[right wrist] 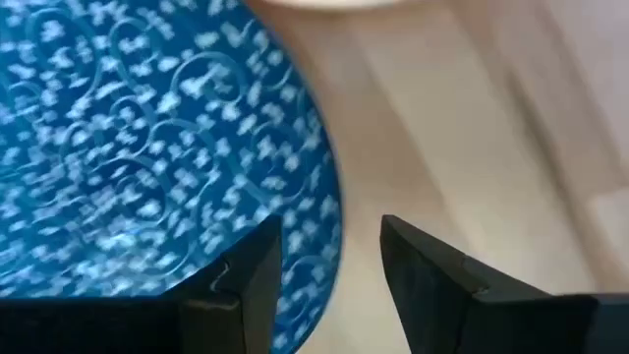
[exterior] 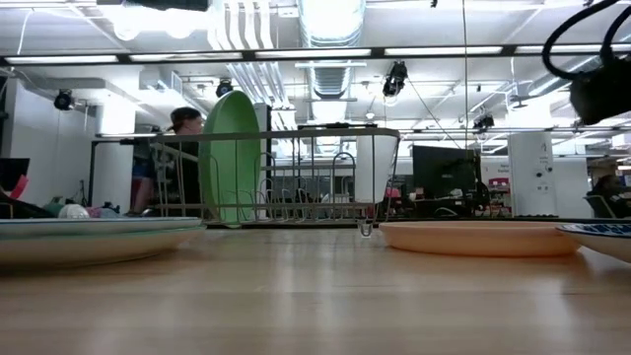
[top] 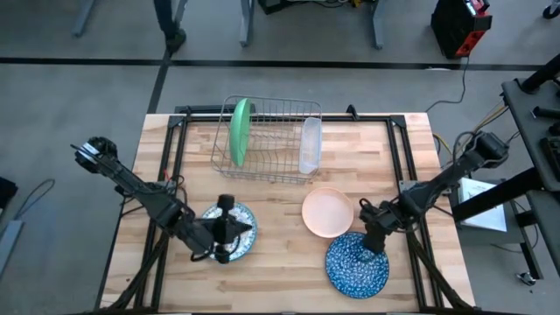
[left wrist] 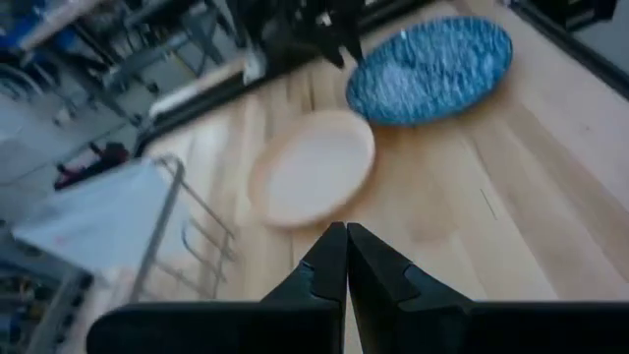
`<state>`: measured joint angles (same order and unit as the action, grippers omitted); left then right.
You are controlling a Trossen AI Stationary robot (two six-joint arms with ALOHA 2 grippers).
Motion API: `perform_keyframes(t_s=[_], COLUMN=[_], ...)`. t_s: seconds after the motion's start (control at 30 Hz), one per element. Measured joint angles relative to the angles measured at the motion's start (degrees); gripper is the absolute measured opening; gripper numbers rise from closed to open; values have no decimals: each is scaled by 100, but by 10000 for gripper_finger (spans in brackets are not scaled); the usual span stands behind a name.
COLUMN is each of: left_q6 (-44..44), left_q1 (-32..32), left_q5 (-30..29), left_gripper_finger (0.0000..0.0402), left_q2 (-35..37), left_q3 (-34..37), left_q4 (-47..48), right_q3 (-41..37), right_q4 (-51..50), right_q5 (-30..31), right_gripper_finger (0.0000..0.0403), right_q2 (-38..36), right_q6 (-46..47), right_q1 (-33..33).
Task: Sort dishes
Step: Put the blue patterned plate into the dish rack
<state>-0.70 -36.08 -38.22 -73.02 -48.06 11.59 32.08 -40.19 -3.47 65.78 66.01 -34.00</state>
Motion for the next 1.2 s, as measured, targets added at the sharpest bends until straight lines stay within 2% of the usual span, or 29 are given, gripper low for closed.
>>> perform_keyframes(t_s=[0.13, 0.3, 0.4, 0.47, 0.6, 0.83, 1.03, 1.2], left_q6=[-535, -1260, -1853, -1988, -1918, -2076, -1644, -1173], left_q1=[230, 658, 883, 1036, 1278, 1197, 1204, 1160], left_q5=[216, 385, 858, 1407, 2339, 2818, 3139, 3208], left_gripper_finger=[0, 0, 0, 0, 0, 0, 0, 0], left_q2=[-217, -1093, -1722, -2160, -2998, -4498, -5399, -5841], left_q3=[-269, -947, -1417, -1738, -2437, -3841, -4591, -4865], left_q4=[-346, -1232, -1426, -1585, -1613, -1607, -1490, -1207], right_q3=[0, -6, -13, -20, -31, -52, -42, 96], right_q4=[-6, -27, -36, -39, -48, -109, 540, 564], right_q5=[2, 105, 227, 377, 693, 933, 1200, 1339], right_gripper_finger=[148, 147, 156, 164, 176, 181, 181, 181], right_q2=[-200, -315, -293, -246, -129, 253, 774, 1121], right_q6=[771, 1867, 2576, 3014, 3830, 4978, 5150, 5007], right_q1=[-351, -966, -1330, -1612, -2190, -2961, -3204, -3215])
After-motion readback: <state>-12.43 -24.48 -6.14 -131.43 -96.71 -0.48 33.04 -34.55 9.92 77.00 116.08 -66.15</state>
